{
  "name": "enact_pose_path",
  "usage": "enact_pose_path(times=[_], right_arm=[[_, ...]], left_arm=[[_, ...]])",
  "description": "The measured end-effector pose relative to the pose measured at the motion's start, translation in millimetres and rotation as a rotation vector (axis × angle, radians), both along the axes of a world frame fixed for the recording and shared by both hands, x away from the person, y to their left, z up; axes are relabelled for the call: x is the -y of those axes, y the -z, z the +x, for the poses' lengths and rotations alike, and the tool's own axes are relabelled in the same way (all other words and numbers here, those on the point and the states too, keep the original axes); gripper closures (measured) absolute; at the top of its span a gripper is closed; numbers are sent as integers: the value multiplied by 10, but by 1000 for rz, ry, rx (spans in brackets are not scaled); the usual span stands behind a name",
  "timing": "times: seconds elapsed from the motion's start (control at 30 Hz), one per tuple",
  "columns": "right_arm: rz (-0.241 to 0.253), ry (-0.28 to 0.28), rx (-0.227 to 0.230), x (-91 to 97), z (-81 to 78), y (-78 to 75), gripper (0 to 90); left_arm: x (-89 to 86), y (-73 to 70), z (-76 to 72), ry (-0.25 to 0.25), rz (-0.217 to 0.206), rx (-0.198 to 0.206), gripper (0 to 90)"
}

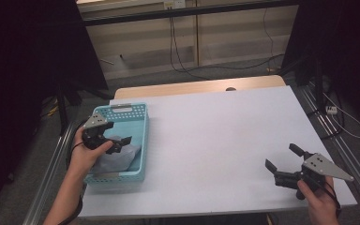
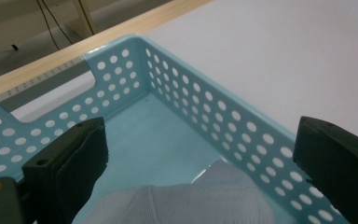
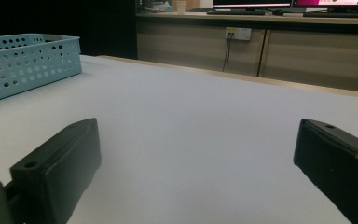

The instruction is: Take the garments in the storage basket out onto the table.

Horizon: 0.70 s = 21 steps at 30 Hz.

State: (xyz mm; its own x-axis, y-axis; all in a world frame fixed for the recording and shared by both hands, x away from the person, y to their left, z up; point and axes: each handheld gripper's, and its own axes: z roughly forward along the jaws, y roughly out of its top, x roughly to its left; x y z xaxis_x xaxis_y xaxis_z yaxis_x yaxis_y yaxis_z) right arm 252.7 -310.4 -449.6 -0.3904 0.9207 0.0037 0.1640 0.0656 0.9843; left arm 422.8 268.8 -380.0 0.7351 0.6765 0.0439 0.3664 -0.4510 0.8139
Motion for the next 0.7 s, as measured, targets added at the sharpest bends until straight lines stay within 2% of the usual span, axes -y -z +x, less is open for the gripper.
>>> enact_pose_path(times=[0.2, 0.4, 0.47, 0.5, 0.7], right_arm=[[1, 2, 4, 6, -1, -5, 3], [-2, -1, 3, -1, 1, -5, 3], [-3, -1, 3, -1, 1, -7, 3], [0, -4, 5, 4, 0, -7, 3], [8, 5, 4, 20, -6, -14, 3]], left_arm=[[-18, 74, 32, -11, 75, -42, 42], [-38, 122, 54, -12, 82, -73, 44], [-42, 132, 59, -15, 93, -75, 45], [-50, 149, 67, -11, 118, -83, 49], [-73, 175, 65, -16, 156, -111, 49]])
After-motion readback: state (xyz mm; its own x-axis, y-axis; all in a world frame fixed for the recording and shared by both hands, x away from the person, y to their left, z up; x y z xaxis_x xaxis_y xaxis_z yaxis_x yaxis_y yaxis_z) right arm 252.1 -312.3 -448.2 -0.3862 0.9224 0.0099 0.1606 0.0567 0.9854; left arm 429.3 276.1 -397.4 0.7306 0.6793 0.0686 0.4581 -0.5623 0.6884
